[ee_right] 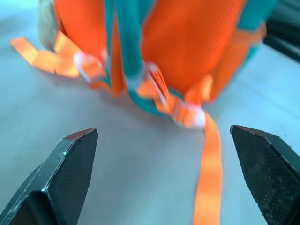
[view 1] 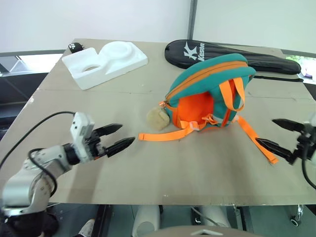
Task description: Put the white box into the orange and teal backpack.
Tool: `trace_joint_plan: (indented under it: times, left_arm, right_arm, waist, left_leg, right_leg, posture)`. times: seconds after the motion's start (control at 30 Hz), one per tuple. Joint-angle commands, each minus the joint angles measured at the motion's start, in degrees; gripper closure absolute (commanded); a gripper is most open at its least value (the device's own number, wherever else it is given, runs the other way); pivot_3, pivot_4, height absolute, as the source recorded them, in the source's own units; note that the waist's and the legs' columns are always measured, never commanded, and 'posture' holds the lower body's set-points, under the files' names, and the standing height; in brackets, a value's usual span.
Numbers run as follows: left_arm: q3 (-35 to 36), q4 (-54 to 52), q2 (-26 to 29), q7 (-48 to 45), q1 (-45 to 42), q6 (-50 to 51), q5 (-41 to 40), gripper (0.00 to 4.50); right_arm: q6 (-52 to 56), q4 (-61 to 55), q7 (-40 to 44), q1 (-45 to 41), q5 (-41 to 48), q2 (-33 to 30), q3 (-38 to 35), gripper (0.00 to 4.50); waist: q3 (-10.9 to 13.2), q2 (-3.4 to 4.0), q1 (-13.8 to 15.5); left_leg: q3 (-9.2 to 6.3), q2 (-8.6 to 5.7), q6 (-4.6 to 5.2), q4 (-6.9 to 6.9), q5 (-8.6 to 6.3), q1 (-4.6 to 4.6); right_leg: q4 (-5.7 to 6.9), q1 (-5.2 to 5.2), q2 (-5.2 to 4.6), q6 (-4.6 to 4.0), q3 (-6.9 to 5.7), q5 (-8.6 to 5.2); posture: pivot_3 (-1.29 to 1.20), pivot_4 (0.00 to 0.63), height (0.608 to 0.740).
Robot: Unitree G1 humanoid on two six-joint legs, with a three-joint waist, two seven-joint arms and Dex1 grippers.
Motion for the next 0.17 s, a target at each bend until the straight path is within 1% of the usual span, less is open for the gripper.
trace_joint_plan:
  times: [0.03,0.17]
  left_arm:
    - [5.3,-2.5,1.0,-1.5,2.8,-1.5,-0.9,0.0]
    - [5.8,-2.1,1.2,-2.2,3.7,-1.7,-0.7,0.0]
  right_arm:
    - [-5.7,0.9,3.3,4.7,-3.0,1.6,-5.4,0.04]
    - [-9.4,2.8,4.3,7.0,-5.4,2.8,-4.9,0.04]
  waist:
    - [0.0,0.01,0.0]
    - [0.0,-0.01,0.0]
  left_leg:
    - [-0.01,0.0,0.0,-0.01,0.0,-0.01]
    - [-0.01,0.01,0.0,0.04,0.0,0.07]
  right_leg:
    - [0.0,-0.01,0.0,0.0,-0.02,0.0]
    - [0.03,0.01,0.0,0.02,-0.02,0.0]
  posture:
    - [0.0,0.15,0.74]
    - [0.0,0.15,0.74]
